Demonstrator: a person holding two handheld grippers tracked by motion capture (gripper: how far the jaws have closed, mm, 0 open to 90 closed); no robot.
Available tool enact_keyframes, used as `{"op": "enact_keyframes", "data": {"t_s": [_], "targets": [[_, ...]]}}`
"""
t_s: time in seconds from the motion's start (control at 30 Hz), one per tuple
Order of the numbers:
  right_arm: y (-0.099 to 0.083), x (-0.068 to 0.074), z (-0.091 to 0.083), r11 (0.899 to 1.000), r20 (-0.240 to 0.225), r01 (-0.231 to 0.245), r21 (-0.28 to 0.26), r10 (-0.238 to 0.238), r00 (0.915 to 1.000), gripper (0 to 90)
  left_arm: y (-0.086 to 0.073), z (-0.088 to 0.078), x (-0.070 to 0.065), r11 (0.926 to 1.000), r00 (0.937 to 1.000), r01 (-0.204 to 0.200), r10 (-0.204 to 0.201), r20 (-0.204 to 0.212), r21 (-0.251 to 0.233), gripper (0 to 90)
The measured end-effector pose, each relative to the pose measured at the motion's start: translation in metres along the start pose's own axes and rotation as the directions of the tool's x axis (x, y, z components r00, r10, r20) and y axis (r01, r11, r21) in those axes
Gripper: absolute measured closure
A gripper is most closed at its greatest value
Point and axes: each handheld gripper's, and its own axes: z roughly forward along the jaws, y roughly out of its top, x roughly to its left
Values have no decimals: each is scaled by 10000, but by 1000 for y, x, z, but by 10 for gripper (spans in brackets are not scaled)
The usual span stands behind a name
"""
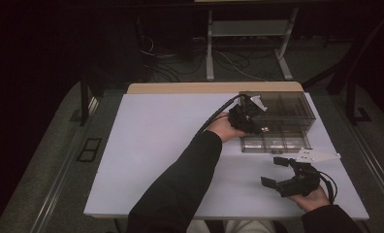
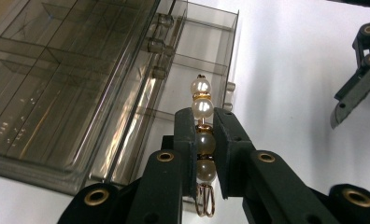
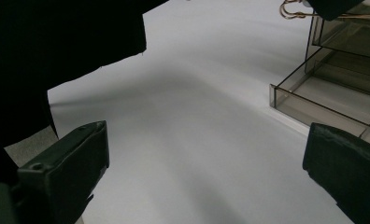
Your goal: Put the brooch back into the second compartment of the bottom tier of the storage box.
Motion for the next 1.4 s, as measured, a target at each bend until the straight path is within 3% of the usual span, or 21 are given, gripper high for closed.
{"op": "enact_keyframes", "data": {"t_s": [0.23, 0.57, 0.7, 0.9, 1.17, 1.4], "targets": [[0, 0, 0, 10000, -34, 2, 15, -2, 10000, 2, 8, 5, 0, 9999, 9999, -92, 91, -77, -83, 793], [0, 0, 0, 10000, -60, 19, 40, -19, 10000, 3, 16, 16, -2, 9994, 9996, 179, -186, -209, -311, 793], [0, 1, 0, 10000, -72, 32, 49, -32, 10000, 3, 17, 21, -1, 9989, 9995, 193, -203, -237, -427, 793], [0, 1, 1, 10000, -67, 62, 53, -61, 10000, 2, 17, 27, 0, 9963, 9980, 608, -619, -157, -606, 793], [0, 1, 1, 9999, -108, 73, 109, -72, 9999, 2, 17, 37, 0, 9955, 9971, 689, -708, -275, -650, 793], [0, 1, 1, 9999, -113, 94, 129, -93, 9999, 2, 17, 50, -2, 9955, 9973, 714, -724, -131, -622, 793]]}}
